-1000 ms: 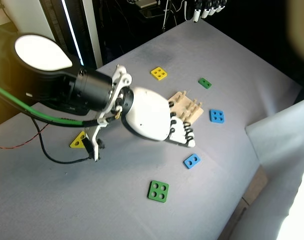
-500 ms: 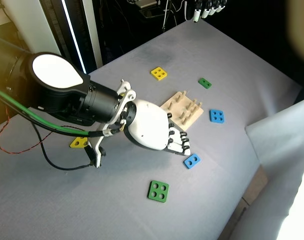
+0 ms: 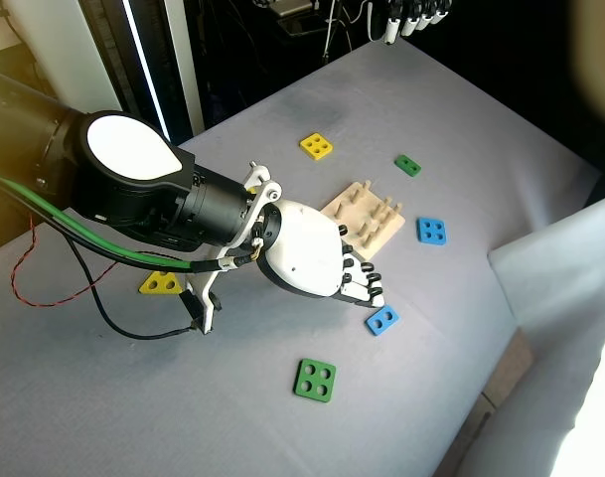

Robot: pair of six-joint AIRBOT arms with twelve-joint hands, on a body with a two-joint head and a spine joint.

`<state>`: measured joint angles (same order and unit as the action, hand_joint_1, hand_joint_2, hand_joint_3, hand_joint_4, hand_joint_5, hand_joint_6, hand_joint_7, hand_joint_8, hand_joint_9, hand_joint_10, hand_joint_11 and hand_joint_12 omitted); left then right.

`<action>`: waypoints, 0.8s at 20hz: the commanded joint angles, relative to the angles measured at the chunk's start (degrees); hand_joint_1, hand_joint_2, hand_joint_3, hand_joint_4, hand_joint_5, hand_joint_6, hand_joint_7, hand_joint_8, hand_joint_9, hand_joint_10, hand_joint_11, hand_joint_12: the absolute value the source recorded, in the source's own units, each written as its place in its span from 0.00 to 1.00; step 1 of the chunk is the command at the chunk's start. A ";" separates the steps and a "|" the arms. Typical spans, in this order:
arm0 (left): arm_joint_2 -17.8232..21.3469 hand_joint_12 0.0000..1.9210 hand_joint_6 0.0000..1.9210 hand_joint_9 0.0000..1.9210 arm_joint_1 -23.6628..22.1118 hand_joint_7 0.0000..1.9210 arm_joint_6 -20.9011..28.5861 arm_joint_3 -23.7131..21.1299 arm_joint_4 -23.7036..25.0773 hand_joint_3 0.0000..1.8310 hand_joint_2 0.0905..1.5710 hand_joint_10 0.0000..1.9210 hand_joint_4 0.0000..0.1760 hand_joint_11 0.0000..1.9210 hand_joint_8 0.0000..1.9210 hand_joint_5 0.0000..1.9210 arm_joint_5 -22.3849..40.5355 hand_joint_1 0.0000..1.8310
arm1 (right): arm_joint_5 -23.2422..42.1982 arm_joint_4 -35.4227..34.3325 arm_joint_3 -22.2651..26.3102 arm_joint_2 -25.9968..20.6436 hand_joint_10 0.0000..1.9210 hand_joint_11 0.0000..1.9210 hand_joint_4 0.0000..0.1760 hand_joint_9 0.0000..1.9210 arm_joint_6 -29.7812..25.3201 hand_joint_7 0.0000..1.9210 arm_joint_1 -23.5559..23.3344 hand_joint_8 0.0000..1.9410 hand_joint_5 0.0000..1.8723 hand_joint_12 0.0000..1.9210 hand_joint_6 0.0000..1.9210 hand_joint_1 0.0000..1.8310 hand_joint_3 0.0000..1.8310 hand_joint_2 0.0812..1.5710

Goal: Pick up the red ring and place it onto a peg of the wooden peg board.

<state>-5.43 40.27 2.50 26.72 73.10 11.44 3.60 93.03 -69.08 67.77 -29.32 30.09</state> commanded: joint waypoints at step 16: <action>0.37 1.00 1.00 0.87 -0.46 0.82 -0.24 0.18 -0.42 0.00 0.92 1.00 1.00 0.93 1.00 0.72 0.46 0.46 | -0.31 -0.58 -2.08 1.81 0.00 0.00 0.77 0.01 0.16 0.17 0.71 0.00 0.47 0.00 0.00 0.34 0.00 0.51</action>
<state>-5.43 40.27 2.50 26.72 73.10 11.42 3.33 92.75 -71.07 69.25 -29.34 30.94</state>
